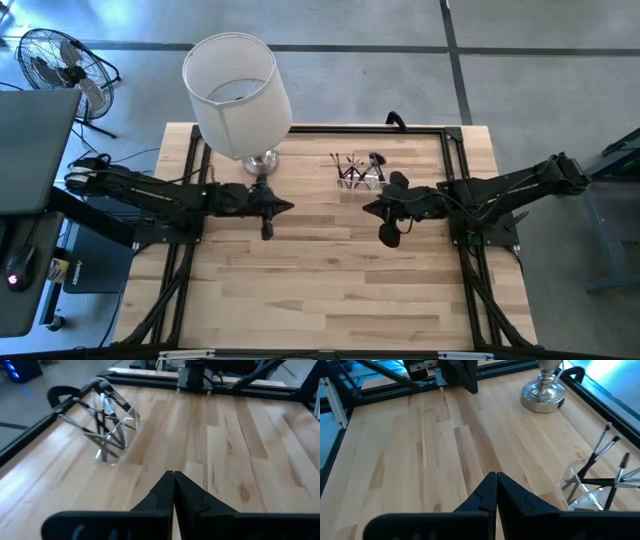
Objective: Pick & Place Makeup Supplies
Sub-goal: Return to Home Position
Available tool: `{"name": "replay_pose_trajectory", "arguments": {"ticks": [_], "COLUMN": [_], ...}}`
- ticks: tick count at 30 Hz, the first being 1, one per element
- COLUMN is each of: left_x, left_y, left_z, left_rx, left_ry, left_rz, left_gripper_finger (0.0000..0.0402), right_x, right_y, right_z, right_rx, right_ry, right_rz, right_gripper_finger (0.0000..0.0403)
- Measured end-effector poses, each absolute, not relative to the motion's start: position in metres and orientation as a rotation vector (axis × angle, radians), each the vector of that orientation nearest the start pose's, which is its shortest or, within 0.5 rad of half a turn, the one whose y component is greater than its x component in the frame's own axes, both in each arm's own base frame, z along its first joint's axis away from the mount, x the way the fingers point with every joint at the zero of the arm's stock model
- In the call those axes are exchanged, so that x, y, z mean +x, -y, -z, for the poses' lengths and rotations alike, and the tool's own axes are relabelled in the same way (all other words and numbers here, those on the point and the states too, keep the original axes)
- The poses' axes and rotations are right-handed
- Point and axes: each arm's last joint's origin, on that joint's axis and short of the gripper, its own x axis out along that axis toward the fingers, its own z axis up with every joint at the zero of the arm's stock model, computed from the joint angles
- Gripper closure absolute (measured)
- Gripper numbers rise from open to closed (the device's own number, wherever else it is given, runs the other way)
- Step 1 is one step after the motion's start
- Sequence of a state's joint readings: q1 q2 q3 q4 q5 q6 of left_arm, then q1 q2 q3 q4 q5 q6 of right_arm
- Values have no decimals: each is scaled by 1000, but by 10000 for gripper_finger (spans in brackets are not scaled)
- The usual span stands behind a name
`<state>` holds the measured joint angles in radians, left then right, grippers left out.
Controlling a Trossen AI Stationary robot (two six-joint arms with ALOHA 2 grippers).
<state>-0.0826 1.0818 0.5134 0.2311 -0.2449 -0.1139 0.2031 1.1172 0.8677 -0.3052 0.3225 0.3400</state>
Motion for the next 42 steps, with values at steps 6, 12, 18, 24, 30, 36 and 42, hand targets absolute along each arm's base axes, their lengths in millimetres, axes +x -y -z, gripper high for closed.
{"name": "replay_pose_trajectory", "arguments": {"ticks": [6,12,18,24,30,36,42], "left_x": [181,149,131,118,105,95,95], "left_y": [8,5,4,4,3,2,-2], "left_z": [-212,-196,-180,-172,-168,-176,-175], "left_rx": [-116,-145,-155,-150,-143,-105,-96], "left_ry": [-244,-170,-123,-65,-57,33,-16], "left_rz": [-214,-210,-192,-135,-135,-125,-59], "left_gripper_finger": [401,401,401,402,401,401,401], "right_x": [235,236,236,236,236,236,236], "right_y": [-37,-35,-35,-34,-34,-34,-34], "right_z": [-290,-292,-293,-293,-293,-293,-293], "right_rx": [202,190,199,227,264,303,330], "right_ry": [-479,-434,-422,-411,-403,-395,-388], "right_rz": [272,342,370,394,407,415,424], "right_gripper_finger": [401,399,399,402,399,400,402]}}
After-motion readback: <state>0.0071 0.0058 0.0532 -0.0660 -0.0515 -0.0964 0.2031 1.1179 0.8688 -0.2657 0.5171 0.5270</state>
